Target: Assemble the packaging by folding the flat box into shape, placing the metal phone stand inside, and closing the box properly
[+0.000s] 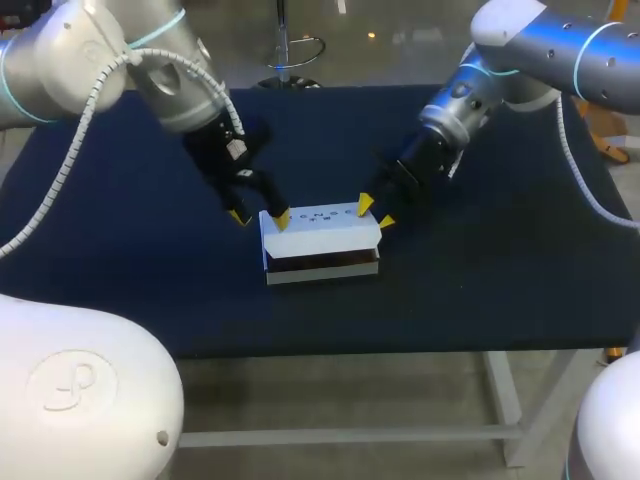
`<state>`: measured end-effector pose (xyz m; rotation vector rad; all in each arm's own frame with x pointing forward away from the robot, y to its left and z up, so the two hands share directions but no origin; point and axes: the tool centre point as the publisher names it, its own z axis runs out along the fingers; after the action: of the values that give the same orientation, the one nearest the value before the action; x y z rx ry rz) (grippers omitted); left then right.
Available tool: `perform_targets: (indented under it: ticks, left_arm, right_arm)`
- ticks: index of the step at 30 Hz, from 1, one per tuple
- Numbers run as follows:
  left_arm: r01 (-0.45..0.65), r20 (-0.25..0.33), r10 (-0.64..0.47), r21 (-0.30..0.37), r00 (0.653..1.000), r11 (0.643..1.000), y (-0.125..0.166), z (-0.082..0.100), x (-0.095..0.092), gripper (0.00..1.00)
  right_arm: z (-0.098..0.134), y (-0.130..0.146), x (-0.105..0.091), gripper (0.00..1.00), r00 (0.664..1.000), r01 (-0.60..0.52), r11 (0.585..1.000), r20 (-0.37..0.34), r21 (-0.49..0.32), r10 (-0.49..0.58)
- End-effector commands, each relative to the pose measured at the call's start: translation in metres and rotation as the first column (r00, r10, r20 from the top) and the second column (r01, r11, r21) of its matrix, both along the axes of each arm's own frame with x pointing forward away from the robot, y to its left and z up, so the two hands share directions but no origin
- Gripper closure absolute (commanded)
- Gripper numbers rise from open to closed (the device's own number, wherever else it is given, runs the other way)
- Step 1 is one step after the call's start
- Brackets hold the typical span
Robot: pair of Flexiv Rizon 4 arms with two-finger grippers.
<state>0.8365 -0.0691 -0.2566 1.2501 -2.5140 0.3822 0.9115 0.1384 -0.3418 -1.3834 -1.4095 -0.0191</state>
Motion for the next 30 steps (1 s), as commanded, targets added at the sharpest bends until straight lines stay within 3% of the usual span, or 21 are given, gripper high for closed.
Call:
perform_targets:
  ticks: [1, 7, 9, 10, 11, 12, 14, 15, 20, 23, 30]
  left_arm:
    - [0.417, 0.133, -0.458, 0.251, 0.879, 0.874, -0.005, 0.006, 0.004, 0.00]
    - [0.417, 0.133, -0.458, 0.251, 0.879, 0.874, -0.005, 0.006, 0.004, 0.00]
    - [0.484, 0.155, -0.530, 0.255, 0.834, 0.837, -0.006, -0.001, 0.003, 0.00]
    - [0.532, 0.155, -0.582, 0.272, 0.798, 0.802, -0.006, -0.004, 0.002, 0.00]
    - [0.525, 0.168, -0.575, 0.264, 0.801, 0.809, -0.006, -0.006, 0.003, 0.00]
    - [0.558, 0.177, -0.620, 0.299, 0.765, 0.774, -0.007, -0.009, 0.004, 0.00]
    - [0.590, 0.199, -0.652, 0.293, 0.732, 0.752, -0.009, -0.012, 0.006, 0.00]
    - [0.613, 0.219, -0.684, 0.317, 0.696, 0.724, -0.011, -0.014, 0.006, 0.00]
    - [0.653, 0.276, -0.735, 0.338, 0.620, 0.678, -0.020, -0.018, 0.006, 0.00]
    - [0.658, 0.296, -0.748, 0.357, 0.594, 0.663, -0.025, -0.022, 0.007, 0.00]
    - [0.653, 0.291, -0.746, 0.362, 0.599, 0.665, -0.032, -0.029, 0.015, 0.00]
  right_arm:
    - [0.000, 0.001, 0.001, 0.58, 1.000, -0.001, 1.000, 0.000, 0.000, 0.001]
    - [0.000, 0.001, 0.001, 0.58, 1.000, -0.001, 1.000, 0.000, 0.000, 0.001]
    - [0.000, 0.001, 0.001, 0.58, 1.000, -0.001, 1.000, 0.000, 0.000, 0.001]
    - [0.000, 0.001, 0.001, 0.59, 1.000, -0.001, 1.000, 0.000, 0.000, 0.001]
    - [0.000, 0.001, 0.001, 0.59, 1.000, -0.001, 1.000, 0.000, 0.000, 0.001]
    - [0.000, 0.001, 0.001, 0.59, 1.000, -0.001, 1.000, 0.000, 0.000, 0.001]
    - [0.000, 0.001, 0.001, 0.60, 1.000, -0.001, 1.000, 0.000, 0.000, 0.001]
    - [0.000, 0.001, 0.001, 0.60, 1.000, -0.001, 1.000, 0.000, 0.000, 0.001]
    - [0.000, 0.001, 0.001, 0.61, 1.000, -0.001, 1.000, 0.000, 0.000, 0.001]
    - [0.000, 0.001, 0.001, 0.61, 1.000, -0.001, 1.000, 0.000, 0.000, 0.001]
    - [0.000, 0.001, 0.001, 0.61, 1.000, -0.001, 1.000, 0.000, 0.000, 0.001]
